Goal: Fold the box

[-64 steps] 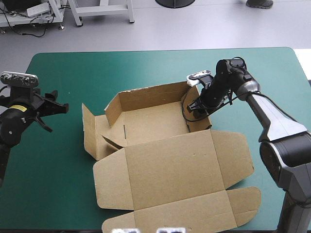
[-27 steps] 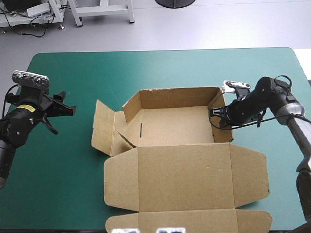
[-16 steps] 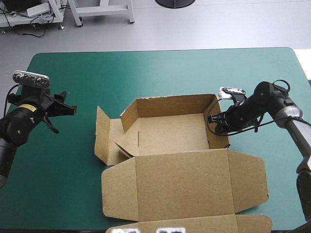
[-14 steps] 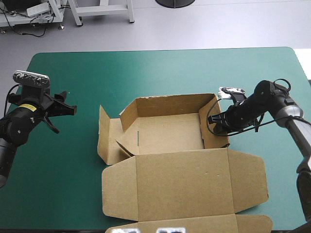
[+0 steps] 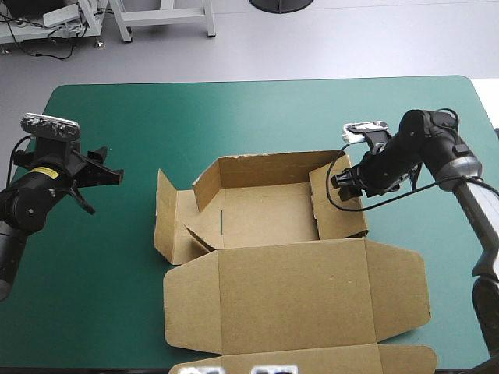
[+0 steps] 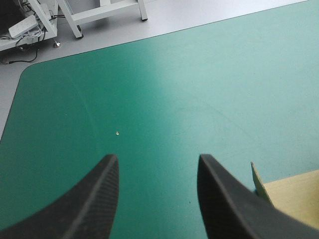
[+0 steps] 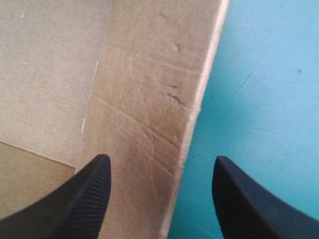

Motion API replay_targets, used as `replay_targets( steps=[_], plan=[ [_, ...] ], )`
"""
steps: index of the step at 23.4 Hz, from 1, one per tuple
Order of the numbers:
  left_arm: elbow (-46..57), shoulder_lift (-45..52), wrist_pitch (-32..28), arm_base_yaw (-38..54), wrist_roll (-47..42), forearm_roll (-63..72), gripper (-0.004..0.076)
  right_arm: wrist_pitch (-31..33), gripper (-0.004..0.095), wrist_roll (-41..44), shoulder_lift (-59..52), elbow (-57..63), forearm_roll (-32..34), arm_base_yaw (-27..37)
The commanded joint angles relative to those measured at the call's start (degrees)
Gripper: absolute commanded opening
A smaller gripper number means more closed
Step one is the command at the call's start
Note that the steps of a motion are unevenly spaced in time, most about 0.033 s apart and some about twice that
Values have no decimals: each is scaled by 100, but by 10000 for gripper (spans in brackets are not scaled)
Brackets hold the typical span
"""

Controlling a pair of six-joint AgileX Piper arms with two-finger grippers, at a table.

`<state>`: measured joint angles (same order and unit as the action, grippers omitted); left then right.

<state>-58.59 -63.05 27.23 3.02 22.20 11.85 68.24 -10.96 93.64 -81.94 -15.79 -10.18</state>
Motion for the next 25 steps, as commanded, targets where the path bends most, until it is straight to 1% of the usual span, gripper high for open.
replay_targets(
  steps=[1,4,7,11,12,13,14,15,16,18,21,23,25],
  plan=[
    [-159,82,-420,-31,-35,114,350,-171,564,179,-74,-195,-15,-155],
    [-159,82,-420,-31,-35,114,349,-313,552,264,135,-193,54,-309],
    [-159,82,-420,-31,-35,114,349,-244,543,422,433,-193,254,-448],
    [-159,82,-420,-31,-35,114,349,-227,531,554,748,-193,304,-601],
    [-159,82,-420,-31,-35,114,349,-256,502,582,794,-193,365,-620],
    [-159,82,-420,-31,-35,124,349,-265,376,592,804,-193,376,-630],
    [-159,82,-420,-31,-35,122,349,-265,280,564,804,-198,376,-630],
    [-159,82,-435,-31,-35,122,349,-188,94,491,793,-259,457,-630],
    [-159,82,-435,-31,-20,122,349,-141,2,435,794,-289,467,-630],
    [-159,82,-435,-31,-14,126,350,-31,-25,278,794,-415,467,-630],
    [-159,82,-435,-31,-14,222,350,56,-25,130,794,-741,319,-470],
    [-159,94,-450,-31,-14,431,350,354,-25,-242,794,-1098,-149,-139],
    [-159,153,-536,-31,-14,534,350,339,-25,-671,585,-1293,-861,341]
  ],
)
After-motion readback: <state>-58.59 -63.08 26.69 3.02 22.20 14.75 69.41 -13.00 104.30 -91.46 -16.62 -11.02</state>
